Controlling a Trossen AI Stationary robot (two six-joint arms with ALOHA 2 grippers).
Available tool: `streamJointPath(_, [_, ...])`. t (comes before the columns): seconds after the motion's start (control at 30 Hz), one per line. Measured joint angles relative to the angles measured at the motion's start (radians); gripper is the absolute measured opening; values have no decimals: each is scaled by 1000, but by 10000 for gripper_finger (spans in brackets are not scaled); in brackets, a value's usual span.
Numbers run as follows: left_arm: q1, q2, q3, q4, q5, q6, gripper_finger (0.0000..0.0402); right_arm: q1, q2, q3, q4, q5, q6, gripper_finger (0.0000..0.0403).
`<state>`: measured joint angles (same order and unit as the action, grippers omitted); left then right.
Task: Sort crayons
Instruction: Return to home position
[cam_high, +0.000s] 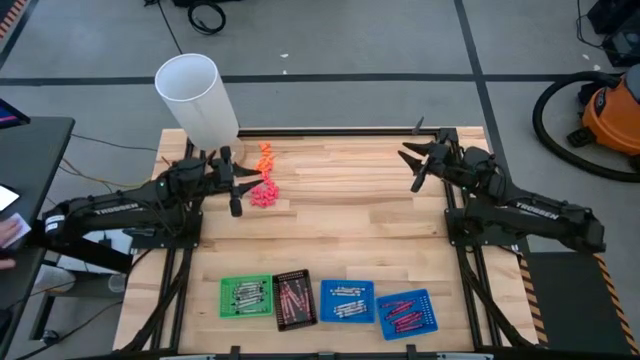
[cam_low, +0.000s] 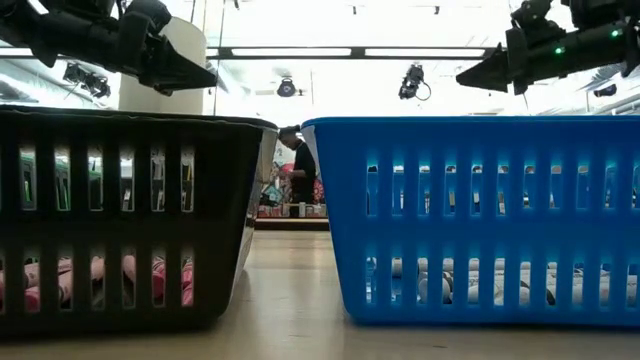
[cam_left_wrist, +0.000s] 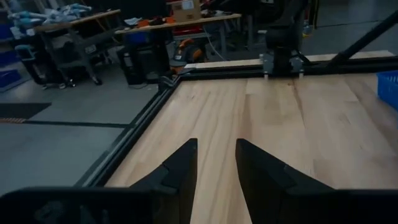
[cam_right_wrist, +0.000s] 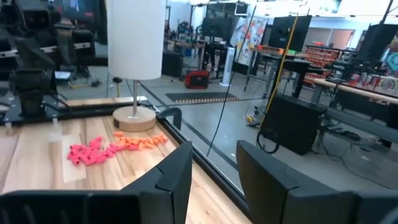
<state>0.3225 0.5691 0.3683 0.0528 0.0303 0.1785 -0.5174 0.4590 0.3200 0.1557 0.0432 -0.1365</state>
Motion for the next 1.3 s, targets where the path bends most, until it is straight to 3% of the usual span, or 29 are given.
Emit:
streamJointPath(0.33, [0, 0, -3, -2, 0, -69, 118, -89, -2, -126, 189, -107, 79, 135])
streamJointPath(0.53, [-8, 0, -134, 186, 1, -138, 118, -123, -6, -158, 231, -124, 117, 135])
streamJointPath(0.7, [-8, -42, -176, 230, -10, -157, 118, -142, -53, -158, 226, -141, 150, 135])
streamJointPath(1.03, [-5, -229, -179, 105, -14, -130, 118, -189, -200, -158, 140, -146, 201, 135])
streamJointPath(1.3, [-17, -306, -180, 28, -14, -147, 118, -213, -286, -158, 121, -216, 298, 135])
